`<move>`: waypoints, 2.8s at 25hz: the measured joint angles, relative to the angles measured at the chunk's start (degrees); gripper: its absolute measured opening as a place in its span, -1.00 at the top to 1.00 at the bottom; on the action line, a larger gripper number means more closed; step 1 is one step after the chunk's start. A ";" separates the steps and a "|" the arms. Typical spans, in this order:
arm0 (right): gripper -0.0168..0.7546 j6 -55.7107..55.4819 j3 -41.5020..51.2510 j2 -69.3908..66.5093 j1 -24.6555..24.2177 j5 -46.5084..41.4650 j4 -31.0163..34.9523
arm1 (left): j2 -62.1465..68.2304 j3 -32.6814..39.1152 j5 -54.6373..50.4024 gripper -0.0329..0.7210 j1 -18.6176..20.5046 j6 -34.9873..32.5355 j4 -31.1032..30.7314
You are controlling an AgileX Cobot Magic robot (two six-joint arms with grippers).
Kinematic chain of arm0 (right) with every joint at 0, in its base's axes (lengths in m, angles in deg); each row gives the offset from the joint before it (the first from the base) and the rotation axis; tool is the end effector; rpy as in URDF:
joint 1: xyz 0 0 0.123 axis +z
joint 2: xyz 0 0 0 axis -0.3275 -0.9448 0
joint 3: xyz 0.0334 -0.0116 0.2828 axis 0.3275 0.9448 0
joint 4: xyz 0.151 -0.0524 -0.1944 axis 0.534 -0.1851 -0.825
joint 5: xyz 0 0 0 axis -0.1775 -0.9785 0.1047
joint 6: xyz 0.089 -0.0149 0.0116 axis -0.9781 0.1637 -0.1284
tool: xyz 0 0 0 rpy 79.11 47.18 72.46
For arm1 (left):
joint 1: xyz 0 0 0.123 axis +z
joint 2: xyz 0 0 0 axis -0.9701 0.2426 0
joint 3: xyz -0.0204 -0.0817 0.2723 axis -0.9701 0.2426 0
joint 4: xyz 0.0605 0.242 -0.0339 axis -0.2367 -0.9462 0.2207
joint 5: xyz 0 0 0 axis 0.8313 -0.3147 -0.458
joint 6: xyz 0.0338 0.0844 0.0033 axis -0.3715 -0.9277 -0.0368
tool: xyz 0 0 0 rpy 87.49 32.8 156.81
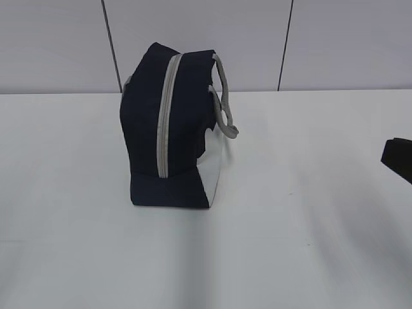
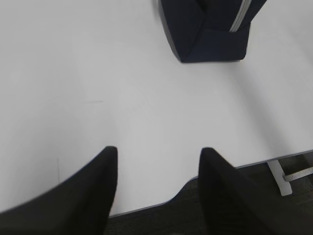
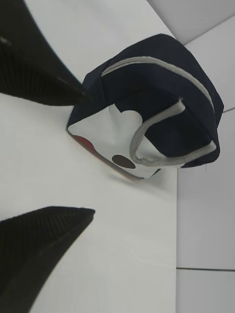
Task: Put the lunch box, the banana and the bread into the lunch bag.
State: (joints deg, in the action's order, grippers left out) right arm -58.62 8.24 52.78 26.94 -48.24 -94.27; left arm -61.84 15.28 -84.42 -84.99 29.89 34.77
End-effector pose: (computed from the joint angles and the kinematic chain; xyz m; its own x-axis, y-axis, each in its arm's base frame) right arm 0.1271 0.0406 0.2729 -0.2672 -0.0108 -0.9636 -0.3674 0.9255 0.0915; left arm -0.0099 -0.0085 0.2848 -0.5587 0.0436 -0.8282 0.2207 0.9704 -0.0978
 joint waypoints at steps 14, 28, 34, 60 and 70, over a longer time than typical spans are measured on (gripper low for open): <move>-0.29 50.67 0.00 0.39 3.98 -16.87 49.54 | 0.00 0.00 0.00 0.01 0.00 0.00 0.00; -0.28 108.03 -15.71 12.89 3.98 -68.26 101.67 | 0.00 0.00 0.00 0.15 0.00 0.00 0.00; -0.34 110.52 -17.05 19.53 3.98 -83.01 105.39 | 0.00 0.00 0.00 0.17 0.00 0.00 0.00; -0.51 110.74 -8.18 37.68 -6.54 -81.02 105.78 | 0.00 0.00 0.12 0.27 0.00 0.00 -0.05; -0.51 110.74 -8.18 37.68 -6.54 -80.80 105.78 | 0.00 0.00 0.25 0.27 0.00 0.00 -0.05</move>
State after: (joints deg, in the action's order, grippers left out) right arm 52.12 0.07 90.46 20.40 -129.04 11.50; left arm -61.84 15.28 -84.16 -84.99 29.89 34.71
